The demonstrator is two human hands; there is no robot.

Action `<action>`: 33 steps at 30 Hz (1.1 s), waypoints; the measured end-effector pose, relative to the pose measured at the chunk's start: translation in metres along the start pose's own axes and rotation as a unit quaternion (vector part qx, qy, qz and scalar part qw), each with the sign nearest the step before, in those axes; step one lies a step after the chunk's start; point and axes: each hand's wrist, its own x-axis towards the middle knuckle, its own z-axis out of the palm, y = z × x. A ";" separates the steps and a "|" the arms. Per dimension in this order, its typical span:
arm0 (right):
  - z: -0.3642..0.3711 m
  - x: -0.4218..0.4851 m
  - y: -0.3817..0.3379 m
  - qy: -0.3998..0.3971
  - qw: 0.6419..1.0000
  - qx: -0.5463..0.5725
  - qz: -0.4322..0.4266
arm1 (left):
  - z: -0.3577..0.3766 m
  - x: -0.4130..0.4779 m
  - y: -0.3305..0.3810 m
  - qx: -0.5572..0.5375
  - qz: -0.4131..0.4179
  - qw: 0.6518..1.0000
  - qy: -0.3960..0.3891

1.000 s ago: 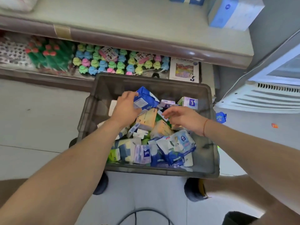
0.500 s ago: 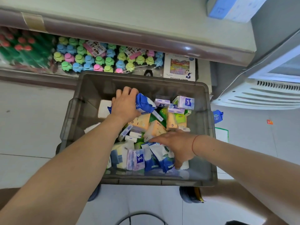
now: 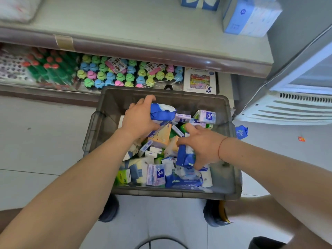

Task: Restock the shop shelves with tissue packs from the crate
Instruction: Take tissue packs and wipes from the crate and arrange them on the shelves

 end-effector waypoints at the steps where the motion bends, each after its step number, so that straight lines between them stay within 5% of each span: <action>1: -0.006 -0.003 0.003 0.016 0.999 0.025 0.013 | -0.007 -0.004 0.001 -0.022 -0.002 1.000 0.000; 7: -0.060 -0.047 0.021 0.126 0.954 0.254 0.102 | -0.075 -0.031 0.018 -0.126 -0.054 0.991 -0.008; 11: -0.093 -0.089 0.025 0.217 0.783 0.573 0.107 | -0.131 -0.050 0.029 -0.203 -0.101 0.973 0.045; 14: -0.116 -0.110 0.024 0.248 0.656 0.698 0.141 | -0.174 -0.057 0.039 -0.280 -0.120 0.947 0.104; 20: -0.153 -0.137 0.021 0.215 0.524 0.822 0.053 | -0.241 -0.067 0.057 -0.483 -0.097 0.867 0.079; 29: -0.183 -0.126 0.018 0.281 0.530 0.800 -0.014 | -0.237 -0.045 0.061 -0.657 -0.121 0.736 0.106; 33: -0.184 -0.123 0.028 0.293 0.503 0.813 -0.032 | -0.227 -0.033 0.056 -0.644 -0.145 0.740 0.131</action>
